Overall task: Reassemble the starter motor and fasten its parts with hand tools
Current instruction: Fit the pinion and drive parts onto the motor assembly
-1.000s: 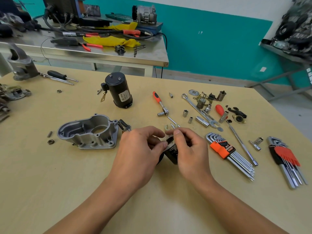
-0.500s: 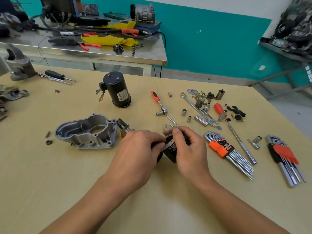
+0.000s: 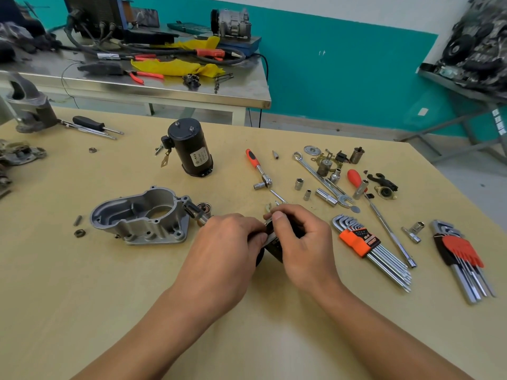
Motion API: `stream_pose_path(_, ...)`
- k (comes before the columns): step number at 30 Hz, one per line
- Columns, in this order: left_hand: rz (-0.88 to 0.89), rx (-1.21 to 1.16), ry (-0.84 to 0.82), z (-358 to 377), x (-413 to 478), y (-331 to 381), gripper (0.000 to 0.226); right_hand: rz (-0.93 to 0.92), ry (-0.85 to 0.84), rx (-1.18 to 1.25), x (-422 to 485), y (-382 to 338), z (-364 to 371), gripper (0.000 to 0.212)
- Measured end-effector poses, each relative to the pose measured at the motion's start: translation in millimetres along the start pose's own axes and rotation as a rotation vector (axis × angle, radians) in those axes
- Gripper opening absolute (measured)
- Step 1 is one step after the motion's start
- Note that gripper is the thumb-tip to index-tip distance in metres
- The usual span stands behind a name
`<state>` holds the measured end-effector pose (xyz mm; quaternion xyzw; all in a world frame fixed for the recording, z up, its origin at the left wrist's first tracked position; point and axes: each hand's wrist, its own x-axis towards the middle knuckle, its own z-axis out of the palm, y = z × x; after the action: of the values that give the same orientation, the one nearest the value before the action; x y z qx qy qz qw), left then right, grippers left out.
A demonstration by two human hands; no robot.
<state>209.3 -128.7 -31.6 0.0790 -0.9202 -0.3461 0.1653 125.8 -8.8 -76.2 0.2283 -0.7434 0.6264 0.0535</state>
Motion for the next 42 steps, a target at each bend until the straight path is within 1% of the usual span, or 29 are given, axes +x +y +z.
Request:
stream_pose_path(7,-0.081,-0.014,-0.022,-7,3,-3,0.028,-0.036,0.012,-0.031,-1,-2,3,0.02)
stream_pose_path(12,-0.125,-0.007,-0.052,-8,6,-5,0.023,-0.042,0.027,-0.057,-2,-4,4,0.02)
stream_pose_path(18,-0.17,-0.186,-0.077,-7,5,-9,0.015,-0.043,0.018,-0.062,-2,-3,3,0.024)
stream_pose_path(21,-0.154,-0.229,-0.042,-5,4,-9,0.011,-0.046,0.009,-0.066,-2,-3,3,0.026)
stream_pose_path(23,-0.136,-0.232,-0.033,-4,4,-9,0.012,-0.04,0.011,-0.061,-2,-3,2,0.025)
stream_pose_path(28,-0.082,-0.223,-0.048,-5,5,-11,0.015,-0.039,0.018,-0.05,-1,-2,2,0.021)
stream_pose_path(35,0.023,-0.326,-0.084,-13,8,-18,0.024,-0.03,0.015,-0.026,-2,-1,3,0.019)
stream_pose_path(40,0.077,-0.303,-0.096,-17,8,-20,0.029,-0.04,-0.004,-0.029,-2,-2,2,0.016)
stream_pose_path(42,0.086,-0.26,-0.115,-20,8,-22,0.03,-0.051,-0.013,-0.034,-3,-2,1,0.015)
